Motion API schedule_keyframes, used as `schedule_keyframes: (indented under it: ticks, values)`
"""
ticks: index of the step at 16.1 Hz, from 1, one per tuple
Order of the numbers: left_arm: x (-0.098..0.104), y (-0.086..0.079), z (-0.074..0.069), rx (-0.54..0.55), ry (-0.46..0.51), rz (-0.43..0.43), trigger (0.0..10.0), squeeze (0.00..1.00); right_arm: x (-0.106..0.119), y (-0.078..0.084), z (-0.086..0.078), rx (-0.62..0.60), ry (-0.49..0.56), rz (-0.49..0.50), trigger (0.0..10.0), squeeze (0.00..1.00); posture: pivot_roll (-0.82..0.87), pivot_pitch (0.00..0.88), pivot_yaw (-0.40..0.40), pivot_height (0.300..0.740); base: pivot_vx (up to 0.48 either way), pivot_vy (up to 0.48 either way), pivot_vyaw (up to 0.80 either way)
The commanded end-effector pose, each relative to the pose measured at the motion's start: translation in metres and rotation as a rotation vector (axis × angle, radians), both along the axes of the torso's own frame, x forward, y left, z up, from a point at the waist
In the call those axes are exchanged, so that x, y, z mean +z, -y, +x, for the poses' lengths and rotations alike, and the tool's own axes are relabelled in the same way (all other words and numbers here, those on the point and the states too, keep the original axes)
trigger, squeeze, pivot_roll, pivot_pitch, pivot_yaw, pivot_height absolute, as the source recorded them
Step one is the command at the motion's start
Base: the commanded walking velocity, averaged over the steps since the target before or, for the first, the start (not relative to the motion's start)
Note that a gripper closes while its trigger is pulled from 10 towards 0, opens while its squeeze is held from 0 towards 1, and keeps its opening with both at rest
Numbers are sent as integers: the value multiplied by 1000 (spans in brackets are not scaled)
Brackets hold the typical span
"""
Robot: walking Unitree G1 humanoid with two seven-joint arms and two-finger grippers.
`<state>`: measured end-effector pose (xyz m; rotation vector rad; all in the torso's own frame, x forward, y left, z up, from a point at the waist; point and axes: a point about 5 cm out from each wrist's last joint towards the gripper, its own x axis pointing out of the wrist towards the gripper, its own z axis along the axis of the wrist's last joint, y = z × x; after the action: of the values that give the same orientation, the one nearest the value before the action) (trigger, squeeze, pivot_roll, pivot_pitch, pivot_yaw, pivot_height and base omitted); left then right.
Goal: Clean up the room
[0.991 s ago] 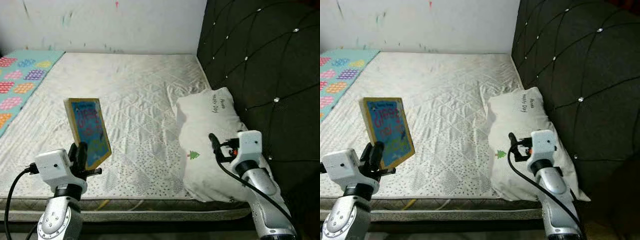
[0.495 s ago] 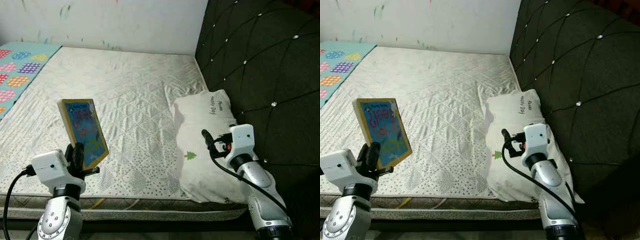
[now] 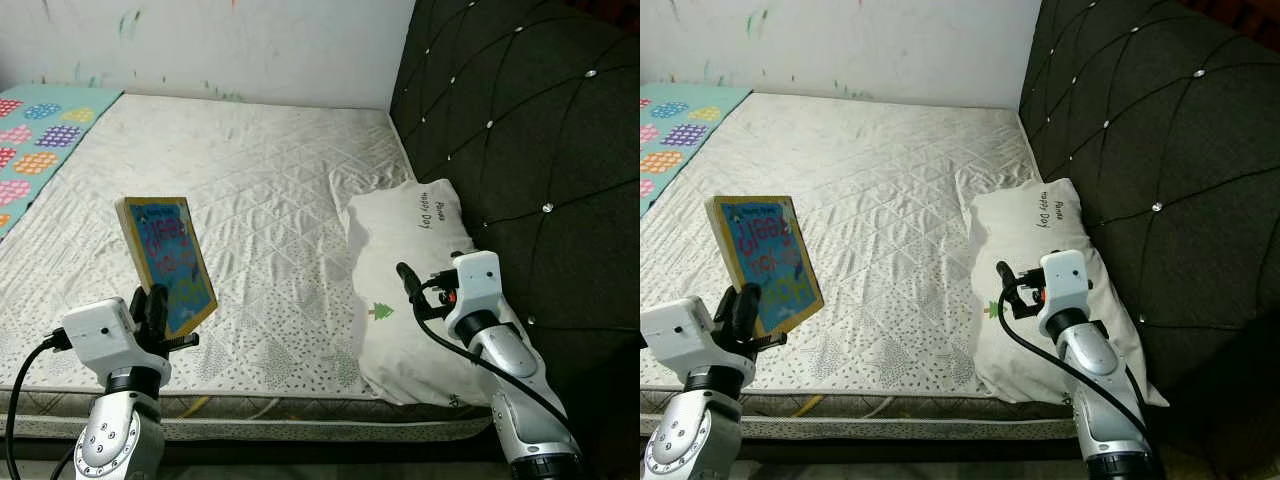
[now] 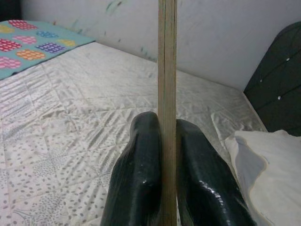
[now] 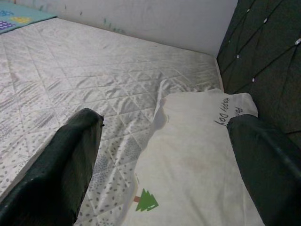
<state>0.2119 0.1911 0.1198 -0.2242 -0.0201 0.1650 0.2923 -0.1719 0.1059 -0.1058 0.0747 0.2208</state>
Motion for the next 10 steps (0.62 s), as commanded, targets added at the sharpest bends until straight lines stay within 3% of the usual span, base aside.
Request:
schedule_keyframes:
  ticks: [1, 4, 10]
  values:
    - [9, 1, 2, -8, 40, 5, 10000, 0, 1, 2, -1, 2, 0, -8, 10000, 0, -98, 0, -43, 740, 0, 0, 0]
    - [10, 1, 1, -7, 39, 4, 10000, 0, 1, 1, -1, 10, 0, -11, 10000, 0, -95, 0, -46, 740, 0, 0, 0]
    - [9, 1, 1, -8, 31, -1, 10000, 0, 1, 2, -2, 13, -3, -15, 10000, 0, -97, 0, -45, 665, 0, 0, 0]
